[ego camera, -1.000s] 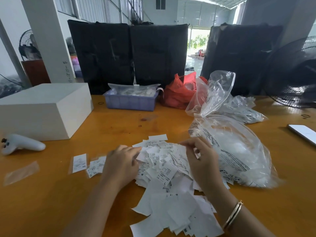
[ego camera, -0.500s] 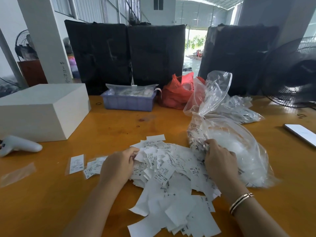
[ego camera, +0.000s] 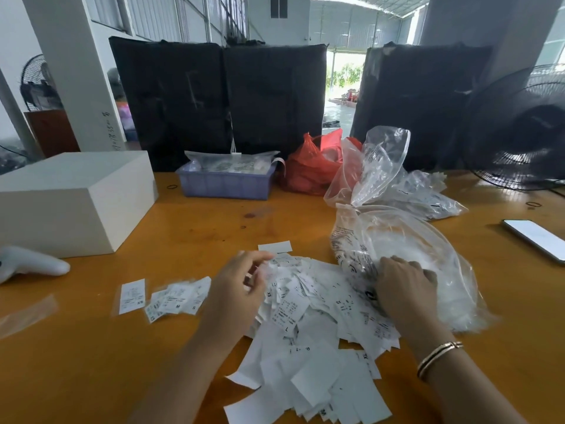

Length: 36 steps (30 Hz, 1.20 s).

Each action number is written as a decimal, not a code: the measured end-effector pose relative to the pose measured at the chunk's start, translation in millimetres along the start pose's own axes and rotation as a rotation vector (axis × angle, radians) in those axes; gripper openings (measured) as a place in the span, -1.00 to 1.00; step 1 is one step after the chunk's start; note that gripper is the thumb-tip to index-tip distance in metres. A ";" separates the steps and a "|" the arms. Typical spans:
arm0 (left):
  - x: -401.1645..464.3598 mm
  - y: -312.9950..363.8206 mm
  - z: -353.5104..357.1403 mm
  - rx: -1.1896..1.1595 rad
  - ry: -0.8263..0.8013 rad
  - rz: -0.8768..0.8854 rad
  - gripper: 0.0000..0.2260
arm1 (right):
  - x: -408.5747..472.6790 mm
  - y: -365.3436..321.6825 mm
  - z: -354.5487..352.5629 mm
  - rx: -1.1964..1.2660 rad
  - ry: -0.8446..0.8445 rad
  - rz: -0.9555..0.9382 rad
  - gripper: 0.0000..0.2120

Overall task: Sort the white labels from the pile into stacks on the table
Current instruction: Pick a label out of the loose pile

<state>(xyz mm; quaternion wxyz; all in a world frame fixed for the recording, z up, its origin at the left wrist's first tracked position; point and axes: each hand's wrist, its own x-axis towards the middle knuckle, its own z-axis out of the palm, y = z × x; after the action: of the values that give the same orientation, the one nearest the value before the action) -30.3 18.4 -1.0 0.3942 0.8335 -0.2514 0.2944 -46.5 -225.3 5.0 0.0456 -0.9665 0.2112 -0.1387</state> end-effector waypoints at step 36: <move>1.8 13.6 6.4 -0.480 -0.166 -0.621 -0.92 | -45.5 -70.6 4.3 1.469 -0.366 -0.172 -0.75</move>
<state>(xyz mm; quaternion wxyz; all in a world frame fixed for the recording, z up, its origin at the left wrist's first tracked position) -36.1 5.2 3.9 0.6262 0.7751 -0.0802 0.0261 -57.1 -142.0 -0.1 0.7003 -0.7086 -0.0223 -0.0841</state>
